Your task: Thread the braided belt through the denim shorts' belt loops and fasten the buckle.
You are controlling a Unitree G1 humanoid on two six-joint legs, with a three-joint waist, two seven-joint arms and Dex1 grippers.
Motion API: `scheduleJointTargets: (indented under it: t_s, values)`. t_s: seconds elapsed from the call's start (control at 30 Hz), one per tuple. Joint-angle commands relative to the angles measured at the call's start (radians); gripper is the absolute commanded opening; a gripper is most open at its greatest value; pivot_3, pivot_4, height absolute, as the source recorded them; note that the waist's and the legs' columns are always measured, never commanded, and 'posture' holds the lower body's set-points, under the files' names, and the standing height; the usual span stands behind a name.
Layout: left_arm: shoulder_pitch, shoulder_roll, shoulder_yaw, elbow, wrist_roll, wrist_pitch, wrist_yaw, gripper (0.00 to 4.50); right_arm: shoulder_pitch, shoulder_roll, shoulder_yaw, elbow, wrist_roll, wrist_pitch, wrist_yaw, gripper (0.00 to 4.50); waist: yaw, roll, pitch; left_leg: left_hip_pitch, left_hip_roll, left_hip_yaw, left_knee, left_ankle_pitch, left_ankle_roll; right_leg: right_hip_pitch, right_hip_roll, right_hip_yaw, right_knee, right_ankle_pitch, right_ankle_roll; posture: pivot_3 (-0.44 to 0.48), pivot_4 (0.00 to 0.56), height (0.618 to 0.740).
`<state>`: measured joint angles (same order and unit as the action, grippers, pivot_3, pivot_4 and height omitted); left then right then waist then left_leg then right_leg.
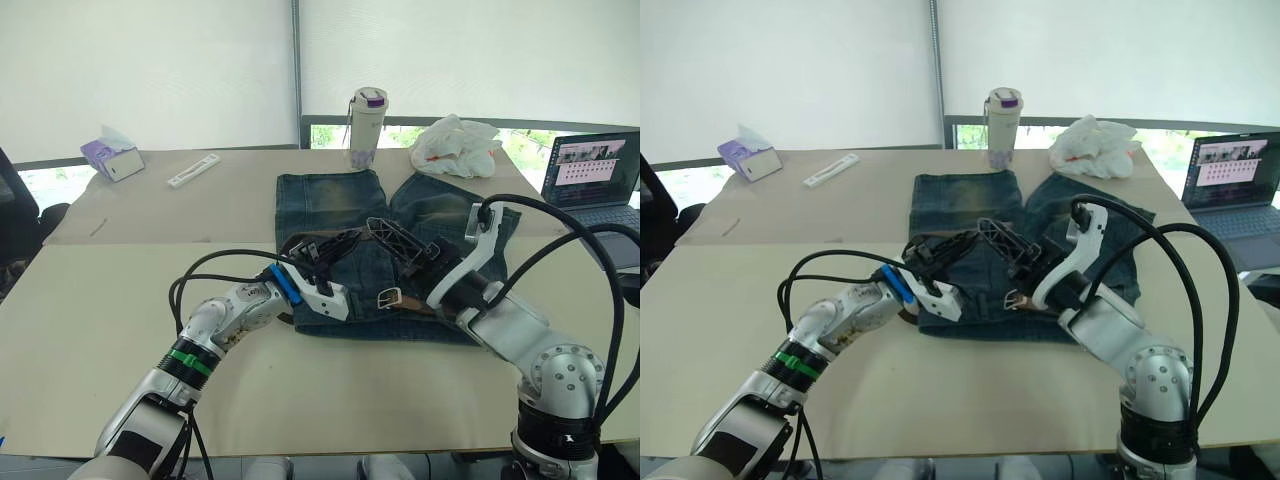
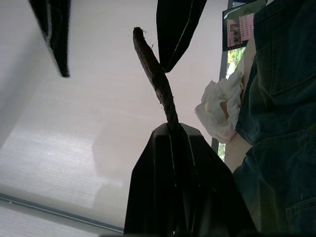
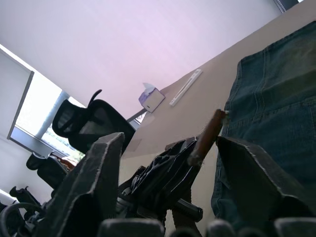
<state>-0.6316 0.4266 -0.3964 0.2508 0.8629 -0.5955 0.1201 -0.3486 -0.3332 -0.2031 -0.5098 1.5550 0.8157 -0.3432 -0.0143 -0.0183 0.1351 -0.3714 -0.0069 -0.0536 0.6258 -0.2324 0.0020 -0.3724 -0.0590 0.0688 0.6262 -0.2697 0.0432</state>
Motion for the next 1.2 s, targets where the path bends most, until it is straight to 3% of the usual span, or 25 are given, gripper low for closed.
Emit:
scheduleJointTargets:
  t_s: [0.03,0.17,0.2,0.23,0.87,0.9,1.0,1.17,1.2]
  values:
    - [-0.014,0.003,0.002,-0.02,-0.002,-0.011,0.018,0.0,-0.026,-0.02,0.008,-0.006,0.023,-0.027,-0.006,1.88,0.0,0.0,0.0,0.0,0.0,0.0,0.0,0.0,0.0,0.0,0.0,0.0,0.0,0.0,0.0,0.0,0.15,0.74]
    - [-0.01,0.012,0.004,-0.025,-0.005,-0.017,0.013,0.0,-0.021,-0.022,0.016,0.002,0.026,-0.033,-0.008,0.55,-0.001,0.0,0.0,0.0,0.0,0.0,0.0,0.0,0.0,0.0,0.0,0.0,0.0,0.0,0.0,0.0,0.15,0.74]
    - [-0.009,0.016,0.004,-0.025,-0.008,-0.019,0.011,0.0,-0.021,-0.019,0.017,0.006,0.023,-0.036,-0.008,0.55,-0.001,0.0,0.0,0.0,0.001,0.0,0.0,0.0,0.0,0.0,0.0,0.0,0.0,0.0,0.0,0.0,0.15,0.74]
    - [-0.008,0.019,0.004,-0.025,-0.01,-0.021,0.009,0.0,-0.021,-0.018,0.018,0.009,0.021,-0.038,-0.009,0.24,-0.001,0.0,0.0,0.0,0.001,0.0,0.0,0.0,0.0,0.0,0.0,0.0,0.0,0.0,0.0,0.0,0.15,0.74]
    - [0.045,0.073,0.033,-0.039,-0.119,-0.041,-0.08,0.0,0.011,0.012,0.073,0.012,0.016,-0.058,-0.022,0.24,-0.001,0.001,0.0,0.0,0.001,0.0,0.0,0.0,0.0,-0.001,0.0,0.0,0.0,0.0,0.0,0.0,0.15,0.74]
    - [0.047,0.073,0.035,-0.043,-0.133,-0.042,-0.093,0.36,0.009,0.012,0.075,0.013,0.016,-0.059,-0.023,0.08,-0.001,0.001,0.0,0.0,0.001,0.0,0.0,0.0,0.0,-0.001,0.0,0.0,0.0,0.0,0.0,0.0,0.15,0.74]
    - [0.054,0.069,0.045,-0.054,-0.154,-0.048,-0.101,0.36,0.008,0.013,0.08,0.016,0.013,-0.06,-0.022,0.08,-0.001,0.001,0.0,0.0,0.002,0.0,0.0,0.0,0.0,-0.001,0.0,0.0,0.0,0.0,0.0,0.0,0.15,0.74]
    - [0.107,0.07,0.082,-0.077,-0.329,-0.063,-0.184,0.36,0.012,0.006,0.086,0.018,-0.006,-0.065,-0.011,0.08,-0.005,0.001,0.0,0.0,0.002,0.0,0.0,0.0,0.0,-0.001,0.0,0.0,0.0,0.0,0.0,0.0,0.15,0.74]
    - [0.121,0.075,0.092,-0.091,-0.38,-0.07,-0.208,0.77,0.015,0.003,0.086,0.018,-0.01,-0.065,-0.007,0.0,-0.005,0.001,0.0,0.0,0.003,0.0,0.0,0.0,0.0,-0.001,0.0,0.0,0.0,0.0,0.0,0.0,0.15,0.74]
